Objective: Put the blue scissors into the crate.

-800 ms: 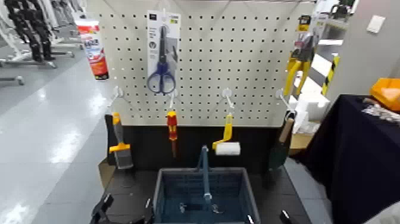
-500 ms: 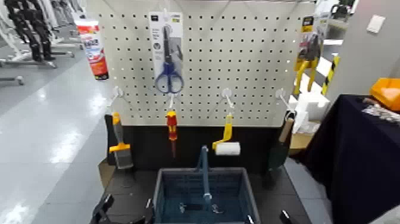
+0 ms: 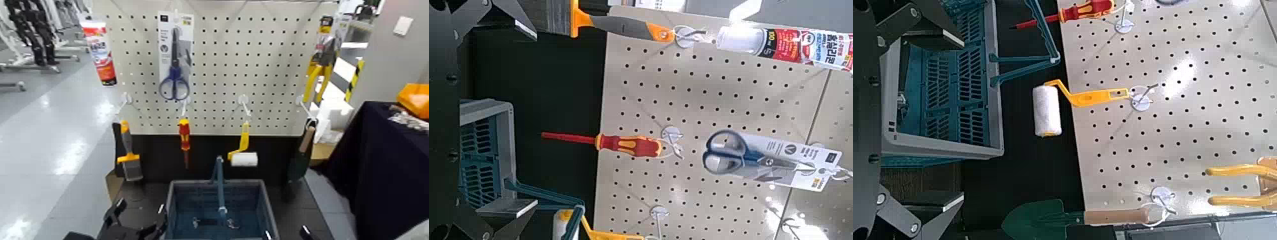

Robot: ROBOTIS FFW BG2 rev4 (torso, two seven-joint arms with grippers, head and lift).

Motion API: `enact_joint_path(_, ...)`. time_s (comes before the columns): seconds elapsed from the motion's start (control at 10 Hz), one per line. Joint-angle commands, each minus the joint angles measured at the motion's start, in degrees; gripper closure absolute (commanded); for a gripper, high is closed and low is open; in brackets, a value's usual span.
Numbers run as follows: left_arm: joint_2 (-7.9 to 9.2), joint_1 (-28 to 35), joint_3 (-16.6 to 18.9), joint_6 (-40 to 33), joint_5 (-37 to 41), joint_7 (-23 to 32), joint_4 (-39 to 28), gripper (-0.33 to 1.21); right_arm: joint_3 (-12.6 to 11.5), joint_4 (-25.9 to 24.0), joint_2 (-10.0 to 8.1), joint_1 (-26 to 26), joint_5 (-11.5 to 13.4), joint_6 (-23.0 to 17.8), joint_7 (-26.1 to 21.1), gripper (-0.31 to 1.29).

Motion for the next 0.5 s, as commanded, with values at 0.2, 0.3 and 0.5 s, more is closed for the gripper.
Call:
enact_joint_path(0.2, 0.72, -4.72, 2.48, 7.65, 1.95, -5.58, -2.15, 0.12, 0.04, 0.09, 0.16, -0.08, 0.00, 0.09, 0.00, 0.23)
enact_joint_path(0.3, 0.72, -6.48, 3.54, 9.41, 1.95, -8.22, -2.24, 0.11, 0.13, 0.09, 0.16, -0.17, 0.00, 0.09, 0.00, 0.23)
enact_joint_path(0.5, 0.90, -10.79, 5.12, 15.65, 1.86, -14.81, -2.24, 0.11, 0.22, 0.18, 0.16, -0.26, 0.00, 0.09, 0.00, 0.23)
